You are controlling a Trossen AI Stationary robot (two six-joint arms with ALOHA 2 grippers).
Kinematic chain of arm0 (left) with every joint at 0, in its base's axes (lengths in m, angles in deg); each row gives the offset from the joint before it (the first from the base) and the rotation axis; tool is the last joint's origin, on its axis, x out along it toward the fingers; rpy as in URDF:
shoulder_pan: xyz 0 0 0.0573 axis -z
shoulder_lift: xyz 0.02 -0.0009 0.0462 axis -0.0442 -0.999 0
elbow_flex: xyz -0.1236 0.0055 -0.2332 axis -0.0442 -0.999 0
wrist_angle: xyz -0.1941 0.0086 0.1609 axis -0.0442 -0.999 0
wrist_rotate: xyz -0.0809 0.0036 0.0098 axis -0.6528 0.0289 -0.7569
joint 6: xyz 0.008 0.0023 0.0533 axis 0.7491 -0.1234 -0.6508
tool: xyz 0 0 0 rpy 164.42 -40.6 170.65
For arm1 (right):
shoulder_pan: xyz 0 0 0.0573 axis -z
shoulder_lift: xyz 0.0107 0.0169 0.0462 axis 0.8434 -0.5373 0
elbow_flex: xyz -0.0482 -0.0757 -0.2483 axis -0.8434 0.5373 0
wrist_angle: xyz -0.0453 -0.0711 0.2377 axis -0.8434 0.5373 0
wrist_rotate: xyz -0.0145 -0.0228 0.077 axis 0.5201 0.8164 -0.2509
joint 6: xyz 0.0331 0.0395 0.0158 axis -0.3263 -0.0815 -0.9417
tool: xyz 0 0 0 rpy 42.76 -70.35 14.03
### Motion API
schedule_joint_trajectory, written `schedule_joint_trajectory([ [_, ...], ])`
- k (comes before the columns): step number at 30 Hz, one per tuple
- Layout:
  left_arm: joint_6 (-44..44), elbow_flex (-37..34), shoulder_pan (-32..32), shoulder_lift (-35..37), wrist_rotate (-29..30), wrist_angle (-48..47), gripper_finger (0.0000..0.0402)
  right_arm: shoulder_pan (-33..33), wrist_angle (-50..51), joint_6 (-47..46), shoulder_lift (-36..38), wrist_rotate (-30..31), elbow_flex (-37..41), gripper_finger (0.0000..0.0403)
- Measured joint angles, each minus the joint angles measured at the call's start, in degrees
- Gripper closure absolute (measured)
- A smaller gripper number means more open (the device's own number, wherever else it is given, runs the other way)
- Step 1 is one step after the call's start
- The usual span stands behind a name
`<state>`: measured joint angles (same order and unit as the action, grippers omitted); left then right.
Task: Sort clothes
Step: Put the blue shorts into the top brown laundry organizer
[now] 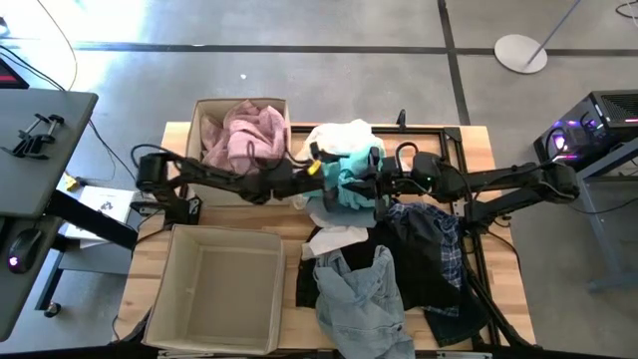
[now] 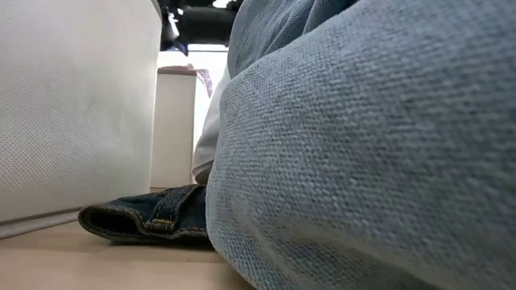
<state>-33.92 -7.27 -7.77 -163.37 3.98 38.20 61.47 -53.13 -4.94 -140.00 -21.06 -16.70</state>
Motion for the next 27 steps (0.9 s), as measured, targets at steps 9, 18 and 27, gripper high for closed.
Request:
schedule_joint_trajectory([
  [9,-1.30,5.77,0.06,-6.39,-10.43,-0.33,0.0125,-0.05,1.53,0.43,0.06,-0.87,0.09,0.0398],
  [18,-8.75,5.72,2.79,-6.32,-7.24,-5.25,0.0381,-0.06,6.45,-0.05,0.11,1.67,0.04,0.0387],
  [27,-17.97,3.40,8.22,2.00,14.09,-16.07,0.0395,2.35,10.24,-3.20,2.64,3.15,-0.13,0.0241],
])
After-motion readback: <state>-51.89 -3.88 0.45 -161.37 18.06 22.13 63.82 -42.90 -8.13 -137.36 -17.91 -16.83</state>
